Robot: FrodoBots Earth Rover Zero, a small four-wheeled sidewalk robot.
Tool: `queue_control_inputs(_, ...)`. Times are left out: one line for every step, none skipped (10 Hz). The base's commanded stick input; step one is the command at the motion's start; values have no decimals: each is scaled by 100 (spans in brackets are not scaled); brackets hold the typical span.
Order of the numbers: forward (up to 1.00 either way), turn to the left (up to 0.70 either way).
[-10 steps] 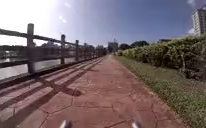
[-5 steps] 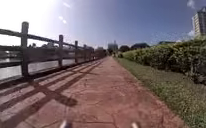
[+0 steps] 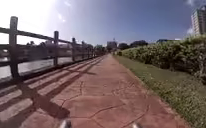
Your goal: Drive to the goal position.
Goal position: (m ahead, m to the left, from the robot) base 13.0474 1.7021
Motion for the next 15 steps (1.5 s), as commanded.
queue_control_inputs(50, 0)
queue_control_inputs(50, 0)
queue_control_inputs(50, 0)
queue_control_inputs(50, 0)
queue_control_inputs(50, 0)
queue_control_inputs(50, 0)
queue_control_inputs(50, 0)
queue_control_inputs(50, 0)
queue_control_inputs(50, 0)
queue_control_inputs(50, 0)
queue_control_inputs(50, 0)
queue_control_inputs(50, 0)
queue_control_inputs(50, 0)
queue_control_inputs(50, 0)
queue_control_inputs(50, 0)
